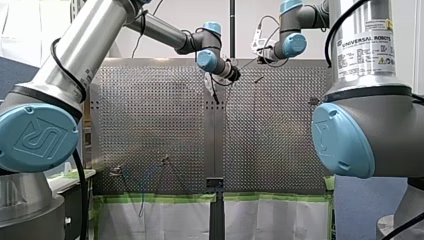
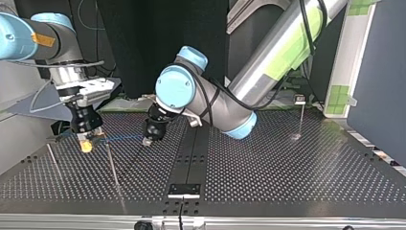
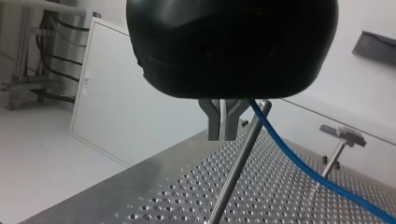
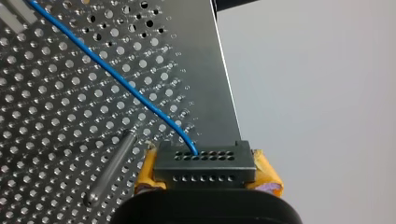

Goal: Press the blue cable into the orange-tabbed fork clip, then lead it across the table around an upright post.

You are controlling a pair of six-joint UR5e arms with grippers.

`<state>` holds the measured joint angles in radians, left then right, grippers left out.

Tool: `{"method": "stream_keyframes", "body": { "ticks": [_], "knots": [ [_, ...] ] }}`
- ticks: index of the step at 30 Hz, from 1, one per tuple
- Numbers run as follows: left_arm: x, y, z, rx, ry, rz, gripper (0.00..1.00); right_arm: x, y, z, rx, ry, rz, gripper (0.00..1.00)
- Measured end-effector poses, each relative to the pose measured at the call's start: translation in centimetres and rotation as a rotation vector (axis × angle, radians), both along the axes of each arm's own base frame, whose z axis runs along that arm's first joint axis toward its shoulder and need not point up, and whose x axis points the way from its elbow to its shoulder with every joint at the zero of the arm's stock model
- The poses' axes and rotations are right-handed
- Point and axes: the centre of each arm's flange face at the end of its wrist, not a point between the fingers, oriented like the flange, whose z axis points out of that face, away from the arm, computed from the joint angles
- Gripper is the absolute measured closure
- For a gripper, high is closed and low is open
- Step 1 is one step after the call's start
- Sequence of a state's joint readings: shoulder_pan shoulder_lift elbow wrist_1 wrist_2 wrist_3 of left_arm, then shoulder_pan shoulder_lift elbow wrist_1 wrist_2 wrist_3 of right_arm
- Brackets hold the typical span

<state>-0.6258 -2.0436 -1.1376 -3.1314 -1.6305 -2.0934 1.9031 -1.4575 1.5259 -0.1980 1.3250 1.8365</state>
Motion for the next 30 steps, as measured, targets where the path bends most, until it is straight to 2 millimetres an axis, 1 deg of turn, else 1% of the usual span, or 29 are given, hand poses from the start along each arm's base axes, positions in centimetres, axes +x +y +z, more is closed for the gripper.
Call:
{"method": "stream_keyframes", "body": {
  "ticks": [4, 8, 10, 15, 19, 24, 30],
  "knots": [
    [0.2, 0.4, 0.0, 0.030, -0.009, 0.032, 1.00, -0.1, -0.1, 0.0, -0.001, -0.001, -0.005, 1.00],
    [0.1, 0.5, 0.4, 0.048, -0.033, 0.043, 1.00, -0.3, -0.2, 0.1, -0.002, -0.003, -0.012, 1.00],
    [0.1, 0.6, 0.9, 0.049, -0.052, 0.044, 1.00, -0.4, -0.3, 0.1, -0.003, -0.004, -0.016, 1.00],
    [-0.7, 0.4, 3.4, 0.019, -0.122, 0.028, 1.00, -0.6, -0.6, 0.0, -0.002, -0.006, -0.021, 1.00],
    [-0.9, 0.0, 4.5, -0.008, -0.166, 0.007, 1.00, -0.8, -1.0, -0.3, 0.000, -0.007, -0.027, 1.00],
    [-0.8, -0.1, 4.8, -0.021, -0.186, 0.010, 1.00, -1.0, -1.4, -0.4, 0.002, -0.010, -0.035, 1.00],
    [-0.3, 0.1, 4.6, -0.034, -0.183, 0.020, 1.00, -1.5, -2.3, -0.2, 0.001, -0.022, -0.045, 1.00]
  ]
}}
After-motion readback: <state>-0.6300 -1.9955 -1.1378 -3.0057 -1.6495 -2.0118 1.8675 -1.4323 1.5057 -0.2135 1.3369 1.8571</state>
